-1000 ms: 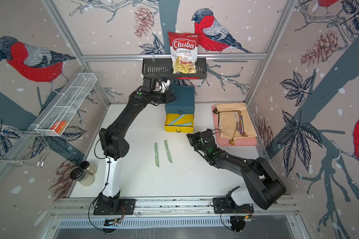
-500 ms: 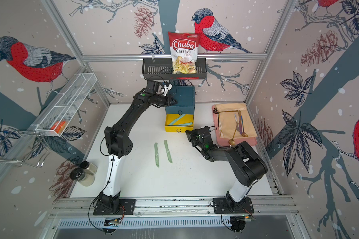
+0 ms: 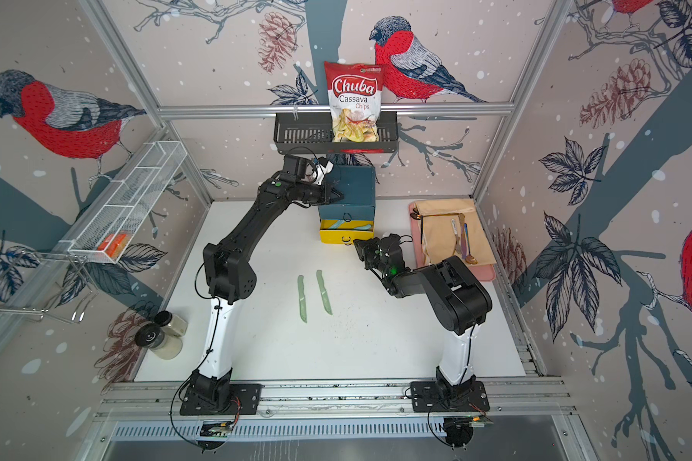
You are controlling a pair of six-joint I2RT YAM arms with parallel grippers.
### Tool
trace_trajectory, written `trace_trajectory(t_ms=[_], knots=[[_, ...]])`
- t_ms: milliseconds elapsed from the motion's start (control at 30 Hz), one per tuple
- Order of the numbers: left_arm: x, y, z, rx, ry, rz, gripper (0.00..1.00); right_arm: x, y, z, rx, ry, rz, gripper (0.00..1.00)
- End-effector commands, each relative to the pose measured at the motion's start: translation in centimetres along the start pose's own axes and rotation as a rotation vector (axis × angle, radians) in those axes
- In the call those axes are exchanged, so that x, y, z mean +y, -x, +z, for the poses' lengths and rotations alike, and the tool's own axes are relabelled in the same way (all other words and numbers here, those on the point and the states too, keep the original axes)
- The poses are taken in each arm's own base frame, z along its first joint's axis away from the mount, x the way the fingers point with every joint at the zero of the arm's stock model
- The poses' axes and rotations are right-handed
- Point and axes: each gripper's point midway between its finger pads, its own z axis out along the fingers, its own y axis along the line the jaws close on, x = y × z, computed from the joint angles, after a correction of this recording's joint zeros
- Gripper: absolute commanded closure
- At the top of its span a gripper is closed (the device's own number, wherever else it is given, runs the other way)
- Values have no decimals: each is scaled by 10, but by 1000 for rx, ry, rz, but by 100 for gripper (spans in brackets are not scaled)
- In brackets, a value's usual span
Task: Place the fruit knives into the drawer by color
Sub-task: Close the drawer in the storage box.
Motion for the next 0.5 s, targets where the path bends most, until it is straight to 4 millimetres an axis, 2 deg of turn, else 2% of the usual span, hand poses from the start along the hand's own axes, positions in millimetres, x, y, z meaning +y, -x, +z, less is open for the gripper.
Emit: trace_trajectory(t_ms=[0,233,467], knots=[[24,-26,6,83,75,-69,100,18,4,8,8,79,1,100],[27,-28,6,87,80,-74,100,21,11,30,25,113,4,100],[30,-29,5,89,81,-78,100,18,17,44,32,121,4,100]])
